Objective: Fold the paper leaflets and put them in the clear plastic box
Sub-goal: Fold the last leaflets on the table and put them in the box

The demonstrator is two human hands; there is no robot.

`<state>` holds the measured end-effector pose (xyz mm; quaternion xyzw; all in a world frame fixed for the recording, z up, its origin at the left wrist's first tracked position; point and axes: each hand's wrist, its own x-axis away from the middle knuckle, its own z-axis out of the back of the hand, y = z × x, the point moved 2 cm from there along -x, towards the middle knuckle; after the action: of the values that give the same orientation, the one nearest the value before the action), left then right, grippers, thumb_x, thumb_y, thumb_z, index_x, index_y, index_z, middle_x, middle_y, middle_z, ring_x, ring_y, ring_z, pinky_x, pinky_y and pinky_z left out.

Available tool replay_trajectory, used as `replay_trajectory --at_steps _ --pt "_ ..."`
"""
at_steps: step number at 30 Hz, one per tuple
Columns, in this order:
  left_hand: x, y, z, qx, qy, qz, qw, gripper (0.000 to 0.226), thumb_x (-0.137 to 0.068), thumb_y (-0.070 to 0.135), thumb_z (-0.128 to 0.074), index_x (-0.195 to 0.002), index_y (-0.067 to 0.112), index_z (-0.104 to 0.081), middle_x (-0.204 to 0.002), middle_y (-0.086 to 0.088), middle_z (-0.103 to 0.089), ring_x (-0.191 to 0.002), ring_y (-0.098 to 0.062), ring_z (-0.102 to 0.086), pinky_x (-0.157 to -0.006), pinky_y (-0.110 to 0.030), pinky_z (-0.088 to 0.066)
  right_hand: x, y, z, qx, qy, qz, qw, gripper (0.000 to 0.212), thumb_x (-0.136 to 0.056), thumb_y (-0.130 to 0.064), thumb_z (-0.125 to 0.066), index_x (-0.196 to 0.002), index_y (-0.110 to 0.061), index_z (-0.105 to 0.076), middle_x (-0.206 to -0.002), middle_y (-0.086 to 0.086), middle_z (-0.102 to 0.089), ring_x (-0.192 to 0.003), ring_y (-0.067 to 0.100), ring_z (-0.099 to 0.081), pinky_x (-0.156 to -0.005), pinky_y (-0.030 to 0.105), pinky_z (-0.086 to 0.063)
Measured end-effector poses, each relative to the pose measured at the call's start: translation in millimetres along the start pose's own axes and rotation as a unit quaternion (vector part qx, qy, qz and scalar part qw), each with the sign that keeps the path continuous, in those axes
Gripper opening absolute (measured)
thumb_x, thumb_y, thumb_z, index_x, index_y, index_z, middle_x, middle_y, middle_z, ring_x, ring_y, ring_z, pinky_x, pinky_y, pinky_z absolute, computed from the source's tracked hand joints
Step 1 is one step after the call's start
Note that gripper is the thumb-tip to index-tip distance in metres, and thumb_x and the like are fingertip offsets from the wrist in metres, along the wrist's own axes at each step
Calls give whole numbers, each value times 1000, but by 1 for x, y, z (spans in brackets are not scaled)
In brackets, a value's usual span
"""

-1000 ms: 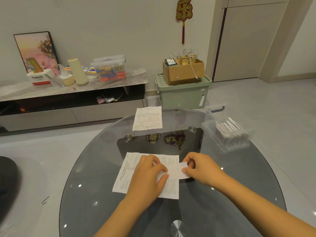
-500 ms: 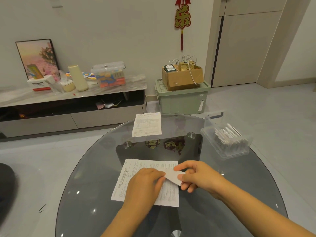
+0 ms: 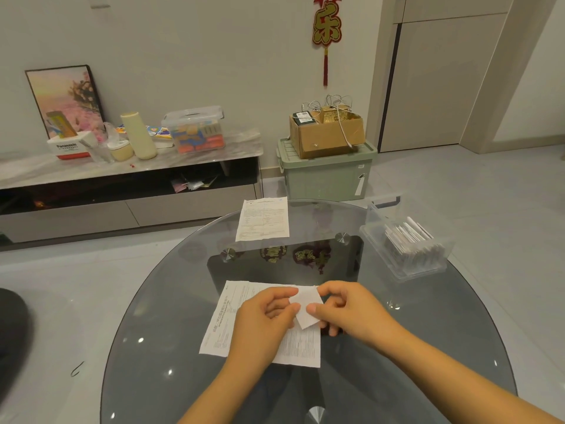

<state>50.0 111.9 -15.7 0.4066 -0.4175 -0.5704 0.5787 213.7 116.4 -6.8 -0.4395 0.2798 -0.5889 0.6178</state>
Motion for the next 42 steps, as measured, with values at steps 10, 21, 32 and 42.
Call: replay_trajectory --at_steps 10,21,32,42 --pt "1 7 3 -3 -37 46 998 15 -88 26 -64 -102 32 -63 -82 9 -73 -69 -9 -69 -56 -7 -46 -2 3 3 -81 10 -24 996 10 -88 -21 -65 -83 -14 -70 -64 3 -68 -54 9 -54 -52 18 -43" --pt "1 8 5 157 -86 82 980 26 -92 2 -53 -95 18 -73 -90 -1 -74 -83 -20 -71 -74 -25 -57 0 -3 6 -248 1 -7 969 25 -91 1 -51 -89 -12 -73 -80 14 -70 -64 14 -64 -51 21 -44" --pt "7 13 -1 78 -42 28 996 15 -81 7 -70 -92 18 -71 -77 -1 -73 -68 -9 -69 -61 -11 -48 9 -7 8 -107 -4 31 994 12 -84 -10 -67 -96 -10 -65 -78 16 -70 -63 11 -67 -61 23 -54" --pt "10 31 -17 106 -23 51 993 6 -85 19 -67 -88 21 -72 -83 5 -73 -77 -7 -68 -70 -19 -47 18 -15 33 -61 49 58 995 5 -82 -12 -70 -85 -9 -73 -71 5 -70 -57 3 -61 -52 9 -43"
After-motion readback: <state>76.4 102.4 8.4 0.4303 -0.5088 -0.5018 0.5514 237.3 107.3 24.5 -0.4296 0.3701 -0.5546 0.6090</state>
